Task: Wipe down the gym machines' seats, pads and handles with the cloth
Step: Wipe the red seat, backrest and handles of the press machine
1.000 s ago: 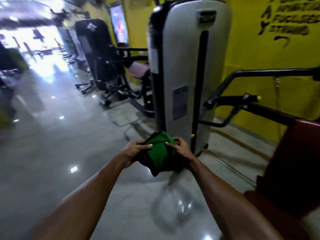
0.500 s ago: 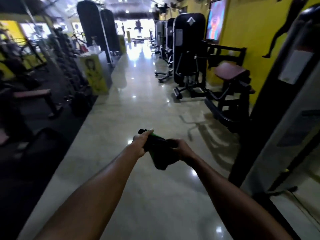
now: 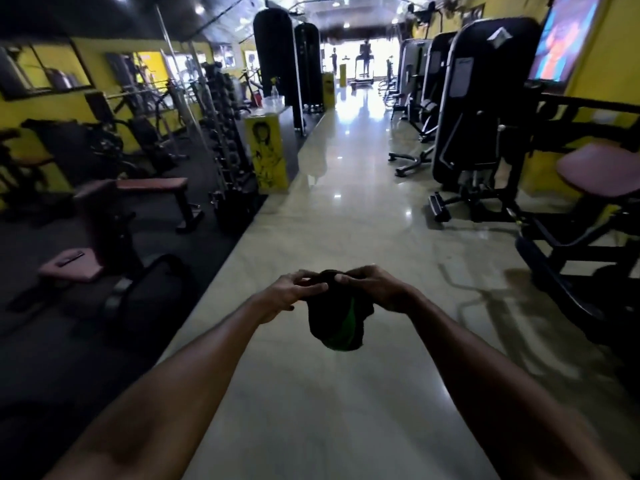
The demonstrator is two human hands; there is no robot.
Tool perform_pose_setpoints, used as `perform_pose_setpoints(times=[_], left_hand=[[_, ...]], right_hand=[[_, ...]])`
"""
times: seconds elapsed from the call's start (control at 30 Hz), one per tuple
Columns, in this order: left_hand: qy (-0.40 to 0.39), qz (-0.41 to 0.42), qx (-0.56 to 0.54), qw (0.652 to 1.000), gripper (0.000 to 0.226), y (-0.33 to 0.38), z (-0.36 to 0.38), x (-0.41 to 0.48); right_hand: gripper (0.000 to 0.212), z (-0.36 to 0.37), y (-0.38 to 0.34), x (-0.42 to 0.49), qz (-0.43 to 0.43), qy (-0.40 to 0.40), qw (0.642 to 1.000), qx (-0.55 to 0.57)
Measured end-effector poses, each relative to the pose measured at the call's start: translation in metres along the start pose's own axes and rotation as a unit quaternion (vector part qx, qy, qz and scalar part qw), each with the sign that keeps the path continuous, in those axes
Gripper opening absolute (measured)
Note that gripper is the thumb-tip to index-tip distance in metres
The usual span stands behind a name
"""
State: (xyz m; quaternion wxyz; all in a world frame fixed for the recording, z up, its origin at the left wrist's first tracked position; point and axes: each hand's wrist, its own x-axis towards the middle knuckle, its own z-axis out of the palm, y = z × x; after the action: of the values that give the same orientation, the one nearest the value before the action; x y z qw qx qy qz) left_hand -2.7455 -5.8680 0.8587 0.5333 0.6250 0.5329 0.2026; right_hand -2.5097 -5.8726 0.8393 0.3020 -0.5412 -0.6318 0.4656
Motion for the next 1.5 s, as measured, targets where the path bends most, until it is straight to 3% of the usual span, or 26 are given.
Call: perform_pose_setpoints(times=[0.17,0.33,0.6,0.8,1.0,1.1,1.17,1.23,1.3,1.4,1.5], left_hand=[[0.054,0.019,0.042,0.997,0.035,0.013,-0.058,0.089],[0.047,-0.013,-0.014,0.999,0.070,0.024,-0.116,0.186],[0.029,0.002,-0.031,0.999,0.068,0.057,-0.238,0.384],[0.050,0.052,0.004,0.997,0.030,0.095,-0.302,0.527],[0.093,0.076,-0.042,0.992,0.033,0.120,-0.357,0.696],[0.096,0.095,-0.065,0.989,0.039,0.141,-0.378,0.777],[0.059,0.057,-0.037,0.996,0.041,0.152,-0.394,0.821],[0.044,0.037,-0.014,0.998,0.035,0.161,-0.417,0.879],[0.081,0.057,-0.057,0.993,0.024,0.173,-0.437,0.924],[0.144,0.075,-0.154,0.975,0.013,0.192,-0.463,0.992],[0.178,0.079,-0.199,0.960,0.030,0.199,-0.494,1.065]], right_hand=[[0.049,-0.027,-0.034,0.111,-0.017,0.012,0.988,-0.152],[0.054,-0.048,-0.038,0.234,-0.006,0.038,0.992,-0.120],[0.048,-0.101,-0.067,0.457,-0.001,0.054,0.986,-0.159],[0.030,-0.161,-0.071,0.598,-0.057,0.046,0.983,-0.169],[0.017,-0.251,-0.036,0.759,-0.046,-0.024,0.979,-0.198],[0.032,-0.293,-0.024,0.841,-0.061,-0.011,0.988,-0.140],[0.045,-0.317,-0.021,0.888,-0.066,-0.018,0.997,-0.047],[0.039,-0.349,-0.020,0.947,-0.069,-0.029,0.996,0.042],[0.035,-0.374,-0.018,0.995,-0.060,-0.017,0.994,0.093],[0.032,-0.399,-0.008,1.074,-0.043,0.011,0.997,0.055],[0.021,-0.417,-0.014,1.150,-0.064,0.051,0.987,0.140]])
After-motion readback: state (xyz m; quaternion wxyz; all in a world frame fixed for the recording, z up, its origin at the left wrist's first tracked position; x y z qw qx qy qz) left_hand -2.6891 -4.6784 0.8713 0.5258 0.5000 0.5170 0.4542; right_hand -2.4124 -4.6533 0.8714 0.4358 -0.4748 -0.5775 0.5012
